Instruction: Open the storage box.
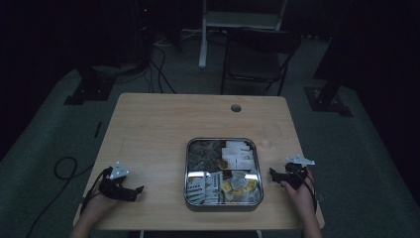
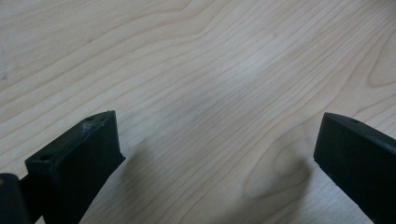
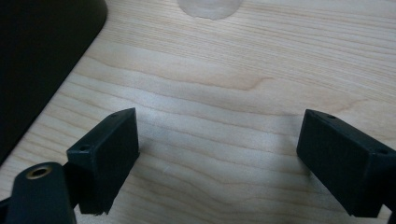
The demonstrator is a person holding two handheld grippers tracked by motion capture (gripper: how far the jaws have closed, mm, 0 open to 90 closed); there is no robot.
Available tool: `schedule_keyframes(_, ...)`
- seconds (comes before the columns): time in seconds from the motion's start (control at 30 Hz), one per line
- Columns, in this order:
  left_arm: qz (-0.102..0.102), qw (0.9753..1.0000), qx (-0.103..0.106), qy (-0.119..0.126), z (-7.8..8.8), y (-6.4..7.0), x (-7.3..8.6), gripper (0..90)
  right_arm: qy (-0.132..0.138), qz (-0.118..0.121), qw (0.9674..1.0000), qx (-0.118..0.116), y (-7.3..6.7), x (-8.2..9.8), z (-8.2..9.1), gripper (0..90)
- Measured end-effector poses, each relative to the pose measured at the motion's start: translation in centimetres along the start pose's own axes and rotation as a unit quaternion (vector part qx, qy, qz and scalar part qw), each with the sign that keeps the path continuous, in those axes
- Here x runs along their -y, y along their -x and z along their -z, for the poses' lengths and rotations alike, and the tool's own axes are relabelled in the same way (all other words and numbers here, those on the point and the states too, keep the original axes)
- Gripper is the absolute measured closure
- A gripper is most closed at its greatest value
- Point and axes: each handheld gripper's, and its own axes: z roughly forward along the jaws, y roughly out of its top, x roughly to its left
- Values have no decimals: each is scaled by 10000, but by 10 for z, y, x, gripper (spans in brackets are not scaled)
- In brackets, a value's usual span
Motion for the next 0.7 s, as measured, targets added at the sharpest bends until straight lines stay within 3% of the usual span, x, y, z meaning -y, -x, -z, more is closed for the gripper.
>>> schedule_keyframes(0.1,-11,10000,8,8,0,0,-1,11,0,1,10000,0,0,0,0,123)
schedule_keyframes(0.13,-127,9999,43,8,1,3,-8,11,1,1,10000,0,0,0,0,122)
schedule_keyframes(0.4,-343,9991,189,130,2,18,-25,11,0,1,10000,0,0,0,0,122)
schedule_keyframes(0.7,-569,9970,478,222,2,31,-46,11,1,3,10000,-1,0,0,0,123)
